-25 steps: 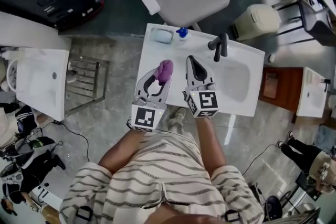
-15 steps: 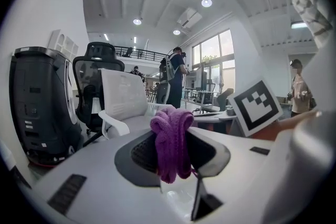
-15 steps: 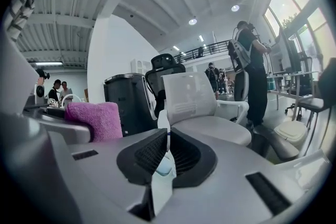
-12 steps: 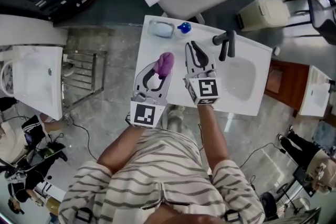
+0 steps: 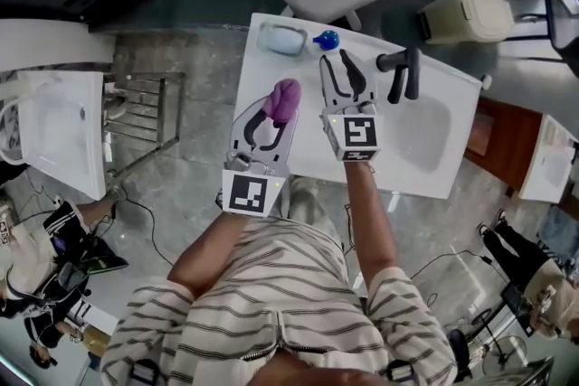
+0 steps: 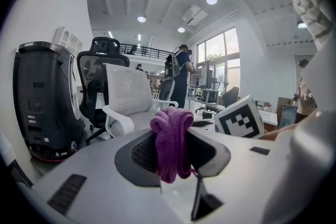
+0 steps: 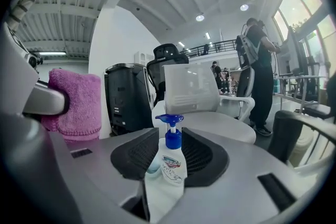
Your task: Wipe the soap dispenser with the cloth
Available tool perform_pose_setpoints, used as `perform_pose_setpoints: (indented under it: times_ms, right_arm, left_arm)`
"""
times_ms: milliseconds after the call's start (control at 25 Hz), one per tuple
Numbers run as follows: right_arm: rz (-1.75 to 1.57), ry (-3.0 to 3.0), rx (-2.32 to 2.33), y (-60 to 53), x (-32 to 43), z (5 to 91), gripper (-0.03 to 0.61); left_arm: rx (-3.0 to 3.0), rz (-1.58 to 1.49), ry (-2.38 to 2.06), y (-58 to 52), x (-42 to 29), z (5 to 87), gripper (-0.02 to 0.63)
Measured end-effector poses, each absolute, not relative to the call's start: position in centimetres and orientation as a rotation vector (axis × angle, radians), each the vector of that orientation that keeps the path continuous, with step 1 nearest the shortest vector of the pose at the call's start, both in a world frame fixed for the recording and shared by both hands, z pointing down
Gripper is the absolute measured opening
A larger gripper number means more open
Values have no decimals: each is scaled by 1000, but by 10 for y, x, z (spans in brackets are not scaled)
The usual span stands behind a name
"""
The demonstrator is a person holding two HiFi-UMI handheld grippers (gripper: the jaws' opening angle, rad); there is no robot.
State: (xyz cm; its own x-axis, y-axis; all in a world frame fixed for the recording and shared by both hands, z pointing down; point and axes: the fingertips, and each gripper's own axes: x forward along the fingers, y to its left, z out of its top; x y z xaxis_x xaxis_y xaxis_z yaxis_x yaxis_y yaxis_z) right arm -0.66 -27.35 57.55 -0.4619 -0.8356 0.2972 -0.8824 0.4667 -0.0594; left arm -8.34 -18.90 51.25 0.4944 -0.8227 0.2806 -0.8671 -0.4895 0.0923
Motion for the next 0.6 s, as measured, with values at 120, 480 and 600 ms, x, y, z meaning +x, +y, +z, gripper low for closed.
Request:
perform_pose_setpoints:
  times_ms: [120, 480, 600]
  right_arm:
    - [306, -2484, 1475, -278, -10, 583, 138]
    - [307, -2464, 1492, -294, -16, 597, 152]
    - [300, -2458, 1502, -296, -16, 597, 152]
  left_arm:
    - [2515, 312, -1449, -191, -88, 517, 129]
    - [2518, 338, -1453, -195, -96, 525, 129]
    - [2518, 345, -1445, -195, -97, 527, 129]
